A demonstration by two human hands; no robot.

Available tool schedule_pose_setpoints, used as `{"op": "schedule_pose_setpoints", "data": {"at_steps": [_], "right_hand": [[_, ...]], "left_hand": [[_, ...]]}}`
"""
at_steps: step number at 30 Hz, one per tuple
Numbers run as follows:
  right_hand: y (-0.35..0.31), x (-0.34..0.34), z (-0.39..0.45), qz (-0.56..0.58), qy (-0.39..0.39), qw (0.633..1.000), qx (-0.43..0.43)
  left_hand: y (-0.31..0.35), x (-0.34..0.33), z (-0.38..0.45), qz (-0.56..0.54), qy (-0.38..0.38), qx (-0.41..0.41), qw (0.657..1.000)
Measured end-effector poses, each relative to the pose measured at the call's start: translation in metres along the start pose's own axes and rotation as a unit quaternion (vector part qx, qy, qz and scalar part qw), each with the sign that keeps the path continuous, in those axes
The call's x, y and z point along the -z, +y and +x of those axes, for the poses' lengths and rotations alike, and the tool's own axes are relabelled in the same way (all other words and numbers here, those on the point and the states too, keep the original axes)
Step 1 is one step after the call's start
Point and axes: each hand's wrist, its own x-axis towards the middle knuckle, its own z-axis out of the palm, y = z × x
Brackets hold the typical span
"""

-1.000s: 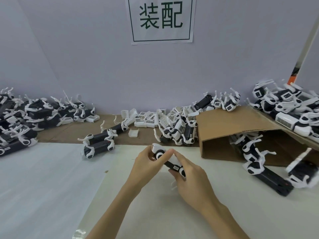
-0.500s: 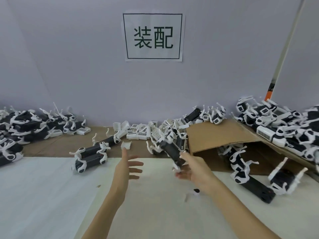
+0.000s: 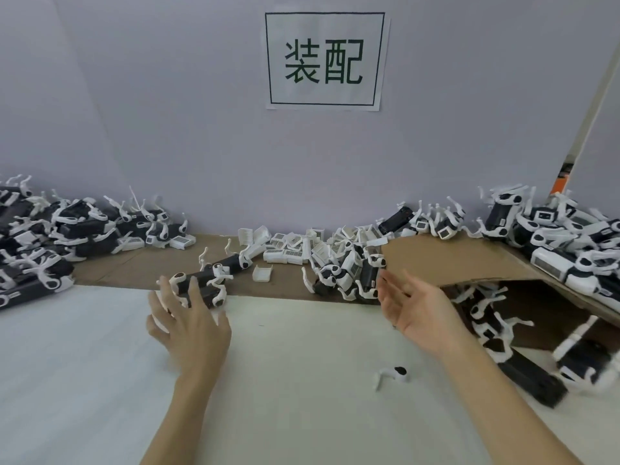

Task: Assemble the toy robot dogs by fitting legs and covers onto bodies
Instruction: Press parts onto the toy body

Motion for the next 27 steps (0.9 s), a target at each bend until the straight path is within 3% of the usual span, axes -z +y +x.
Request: {"op": "schedule_pose_setpoints", "data": {"at_steps": [5,13,20,23,27], "right_hand": [[0.067,0.007,0.000,0.008,0.003,0.999,-0.050],[0.077,0.010,0.001,0.006,-0.021,0.998,-0.062],[0.080,0.011,0.002,0.003,-0.012,0.999,-0.051],[0.084,0.010,0.003,-0.032,-0.010,0.999,-0.043],[0.096,0.008,0.004,-0.127,0.006,0.991,0.031]], "left_hand": [[-0.013,-0.001,0.004,0.051,-0.134,0.071,0.987],[-0.020,-0.004,0.011,-0.003,-0.079,0.034,0.996],[0.008,0.000,-0.001,-0.171,0.013,-0.020,0.985],[0.030,0.004,-0.012,-0.238,0.001,-0.045,0.970],[0.060,0.007,-0.032,-0.359,-0.067,-0.060,0.929]]}}
